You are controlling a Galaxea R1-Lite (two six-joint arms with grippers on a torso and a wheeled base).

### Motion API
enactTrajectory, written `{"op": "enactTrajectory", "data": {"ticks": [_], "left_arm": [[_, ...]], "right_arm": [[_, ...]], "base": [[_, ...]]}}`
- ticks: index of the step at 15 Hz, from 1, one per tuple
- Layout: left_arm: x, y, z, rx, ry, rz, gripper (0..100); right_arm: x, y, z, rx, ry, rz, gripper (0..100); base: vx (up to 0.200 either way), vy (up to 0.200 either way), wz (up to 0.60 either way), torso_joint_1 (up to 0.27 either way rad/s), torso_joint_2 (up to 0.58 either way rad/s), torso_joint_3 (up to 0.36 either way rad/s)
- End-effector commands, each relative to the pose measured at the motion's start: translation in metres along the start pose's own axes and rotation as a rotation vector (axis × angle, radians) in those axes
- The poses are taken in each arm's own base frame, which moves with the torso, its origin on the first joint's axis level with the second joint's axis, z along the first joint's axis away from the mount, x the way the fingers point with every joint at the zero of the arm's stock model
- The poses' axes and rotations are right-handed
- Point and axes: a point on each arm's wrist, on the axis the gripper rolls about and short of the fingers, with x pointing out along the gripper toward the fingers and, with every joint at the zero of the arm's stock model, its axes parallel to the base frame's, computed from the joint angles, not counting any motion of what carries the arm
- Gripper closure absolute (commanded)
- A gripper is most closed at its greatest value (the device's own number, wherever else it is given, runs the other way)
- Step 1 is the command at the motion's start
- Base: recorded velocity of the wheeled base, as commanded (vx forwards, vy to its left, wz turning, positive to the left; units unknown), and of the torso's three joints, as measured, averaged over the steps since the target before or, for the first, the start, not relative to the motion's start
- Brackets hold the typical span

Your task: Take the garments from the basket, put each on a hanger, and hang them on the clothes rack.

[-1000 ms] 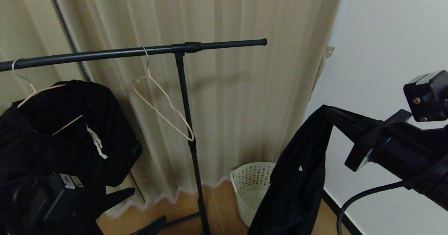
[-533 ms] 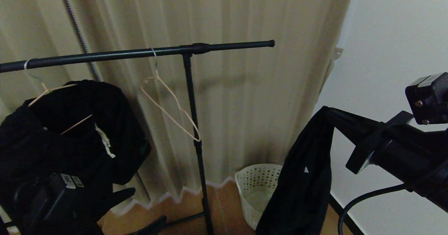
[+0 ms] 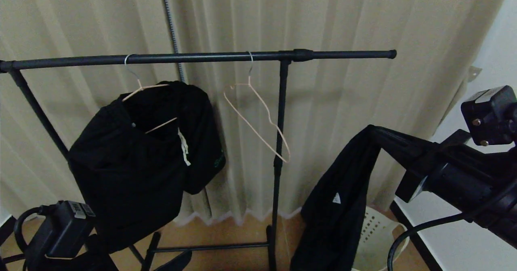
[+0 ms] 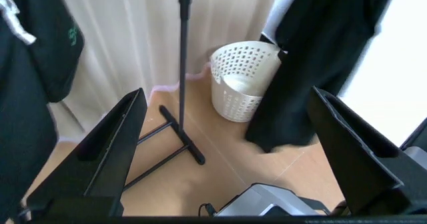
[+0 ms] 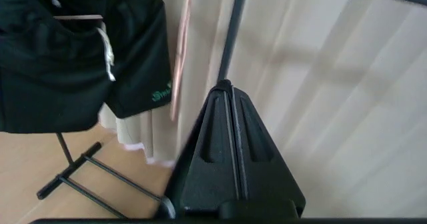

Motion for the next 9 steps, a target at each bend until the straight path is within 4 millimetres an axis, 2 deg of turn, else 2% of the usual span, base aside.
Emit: {"op": "enactTrajectory", "data": {"ticks": [1, 7, 9], "left_arm": [[0.000, 0.000, 0.000, 0.000, 0.003, -0.002, 0], [0.002, -0.004, -0.001, 0.001, 0.012, -0.028, 0], [0.012, -0.004, 0.004, -0.003, 0.016, -0.025, 0]], "right_arm": [[0.000, 0.000, 0.000, -0.002, 0.000, 0.000, 100], [0.000, 0.002, -0.002, -0.054, 0.010, 0.000, 100], [-0.001, 0.007, 0.000, -0.055, 0.006, 0.013, 100]], "base": [[0.000, 0.000, 0.00, 0.000, 0.00, 0.000], [0.000, 0.000, 0.00, 0.000, 0.00, 0.000], [0.000, 0.000, 0.00, 0.000, 0.00, 0.000]]}}
